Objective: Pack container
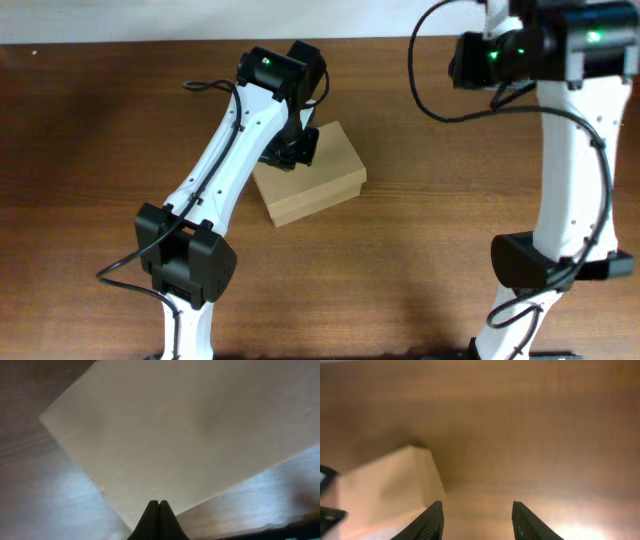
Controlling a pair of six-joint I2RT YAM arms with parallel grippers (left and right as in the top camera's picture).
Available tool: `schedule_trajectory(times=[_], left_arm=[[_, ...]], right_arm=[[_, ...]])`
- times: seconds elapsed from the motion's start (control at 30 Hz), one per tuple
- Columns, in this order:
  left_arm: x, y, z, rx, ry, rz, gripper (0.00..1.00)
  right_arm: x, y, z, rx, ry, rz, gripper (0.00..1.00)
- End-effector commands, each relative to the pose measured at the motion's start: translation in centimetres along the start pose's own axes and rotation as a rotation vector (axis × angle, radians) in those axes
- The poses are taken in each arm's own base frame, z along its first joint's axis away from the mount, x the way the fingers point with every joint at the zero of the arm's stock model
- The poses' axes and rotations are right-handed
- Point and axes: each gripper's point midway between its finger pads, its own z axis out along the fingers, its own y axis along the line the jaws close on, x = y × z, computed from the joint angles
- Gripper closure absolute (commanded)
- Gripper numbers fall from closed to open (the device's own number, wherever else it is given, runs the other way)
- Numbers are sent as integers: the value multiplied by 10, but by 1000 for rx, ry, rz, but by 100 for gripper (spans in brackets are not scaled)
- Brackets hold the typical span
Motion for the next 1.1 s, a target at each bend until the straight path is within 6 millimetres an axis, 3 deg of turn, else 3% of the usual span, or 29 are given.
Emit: schedule_trajectory(times=[0.0,0.13,0.4,0.67,0.8,0.97,1.07], left_arm=[[-1,-15,-2,50,-17,13,98],[0,-21,5,52,-10,27,98],[20,-42,54,80,90,65,98],[27,-42,86,92,120,62,98],[21,-38,79,77,78,61,98],[7,-16,41,51,-38,24,98],[5,10,14,32,-106,-30,98]], right_arm=[[16,-9,21,61,89,-12,55],[26,-12,33,73,143,-11,55],[26,-12,34,73,144,-11,55],[26,-12,34,73,141,-11,55],[24,-12,34,72,133,-11,51],[19,-12,35,74,115,-12,49],[20,-13,37,81,123,-13,49]])
